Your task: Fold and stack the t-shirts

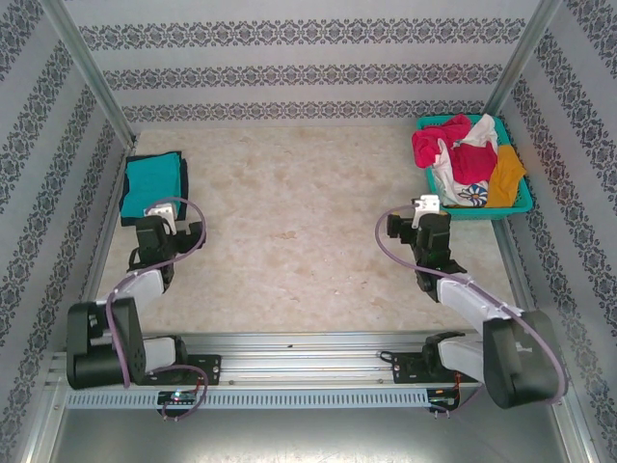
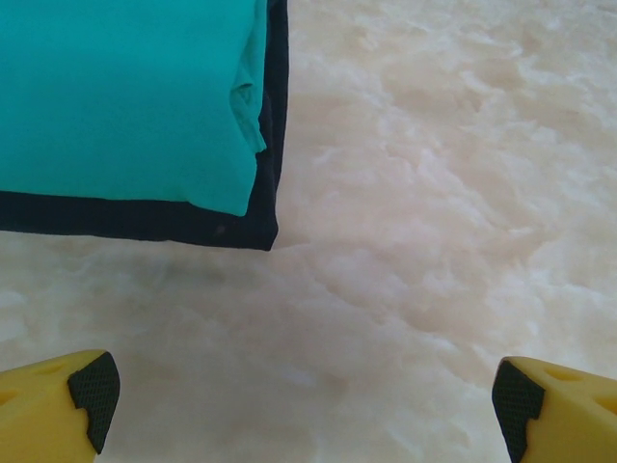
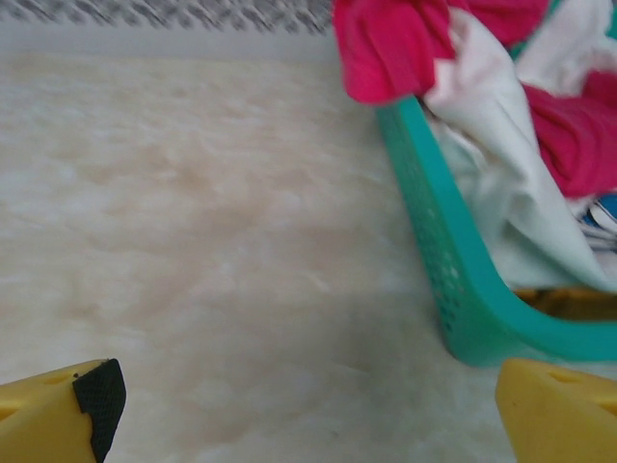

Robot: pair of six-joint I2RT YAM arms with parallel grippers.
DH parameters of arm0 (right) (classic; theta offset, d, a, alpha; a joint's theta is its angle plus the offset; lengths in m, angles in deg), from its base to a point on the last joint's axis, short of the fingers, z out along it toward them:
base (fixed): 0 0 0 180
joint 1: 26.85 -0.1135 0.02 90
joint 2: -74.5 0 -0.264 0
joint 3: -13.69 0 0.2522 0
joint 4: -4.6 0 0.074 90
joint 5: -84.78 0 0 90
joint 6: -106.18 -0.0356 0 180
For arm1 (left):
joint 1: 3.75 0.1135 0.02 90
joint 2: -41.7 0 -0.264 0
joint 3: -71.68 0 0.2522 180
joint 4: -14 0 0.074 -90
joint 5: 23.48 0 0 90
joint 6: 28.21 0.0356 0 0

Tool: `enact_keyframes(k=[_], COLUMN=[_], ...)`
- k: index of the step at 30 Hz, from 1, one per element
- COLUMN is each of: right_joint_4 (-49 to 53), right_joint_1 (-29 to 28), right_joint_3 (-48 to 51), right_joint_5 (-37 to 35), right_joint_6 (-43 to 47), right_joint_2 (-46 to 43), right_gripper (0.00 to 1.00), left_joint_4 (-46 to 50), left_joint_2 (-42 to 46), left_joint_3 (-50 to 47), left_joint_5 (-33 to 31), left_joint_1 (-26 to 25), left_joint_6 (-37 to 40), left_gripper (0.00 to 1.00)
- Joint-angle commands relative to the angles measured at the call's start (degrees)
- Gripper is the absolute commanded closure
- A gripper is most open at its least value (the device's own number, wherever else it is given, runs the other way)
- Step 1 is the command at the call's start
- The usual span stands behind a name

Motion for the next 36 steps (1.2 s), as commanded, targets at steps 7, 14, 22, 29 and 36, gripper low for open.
enact_keyframes(k=[7,14,22,29,36], right_joint_4=[-25.23,-26.89,-25.08,-23.02,-22.99], right_joint_1=[7.22,7.20,7.43,7.48,7.49], right_joint_3=[2.60,2.53,2.18,-0.10,-0.10], right_joint_5=[6.71,7.17,9.06,9.87,9.87], right_joint_6=[-1.41,-1.45,-1.08,-0.66,-0.65], right_joint_2=[15.99,18.07,17.90,18.03,18.06], right_gripper=[0.02,0.02,0.02,0.02,0.02], left_joint_4=[-18.21,-22.22,-31.75,-31.70,-30.62], left_joint_2=[-10.77,-11.02,-16.47,-16.10,-16.03], left_joint_3=[2.63,0.61,-1.80,-2.12,-1.67], left_joint_5=[6.06,3.71,-6.21,-7.58,-6.56], left_joint_1=[0.16,-2.51,-9.63,-9.64,-9.64], left_joint_6=[-2.92,-0.62,5.00,4.40,4.75], left_gripper=[0.00,0.00,0.00,0.00,0.00])
